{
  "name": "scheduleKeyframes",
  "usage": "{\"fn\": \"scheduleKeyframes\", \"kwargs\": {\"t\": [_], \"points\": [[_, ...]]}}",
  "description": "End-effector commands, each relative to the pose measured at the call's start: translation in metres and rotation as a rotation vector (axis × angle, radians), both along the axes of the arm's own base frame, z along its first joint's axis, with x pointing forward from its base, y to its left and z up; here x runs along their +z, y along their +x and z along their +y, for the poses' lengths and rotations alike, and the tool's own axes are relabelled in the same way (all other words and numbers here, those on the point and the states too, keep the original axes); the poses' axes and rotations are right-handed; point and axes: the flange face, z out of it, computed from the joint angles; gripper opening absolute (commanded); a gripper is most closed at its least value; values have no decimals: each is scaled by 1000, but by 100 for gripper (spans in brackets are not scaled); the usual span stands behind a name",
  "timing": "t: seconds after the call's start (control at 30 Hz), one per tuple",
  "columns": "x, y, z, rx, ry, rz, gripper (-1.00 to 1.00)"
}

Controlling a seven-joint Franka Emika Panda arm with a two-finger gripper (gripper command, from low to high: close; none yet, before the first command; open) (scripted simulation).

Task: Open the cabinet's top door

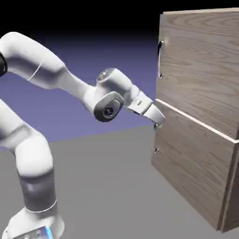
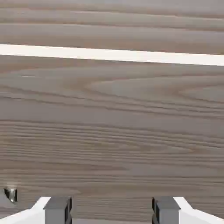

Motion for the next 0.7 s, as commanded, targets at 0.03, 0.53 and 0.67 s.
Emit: {"fn": "scheduleKeyframes", "kwargs": {"t": [0.03, 0.53, 0.67], "points": [[19, 0, -3, -20, 9, -43, 0], [134, -21, 8, -111, 51, -351, 0], [153, -27, 22, -118, 53, -424, 0]]}}
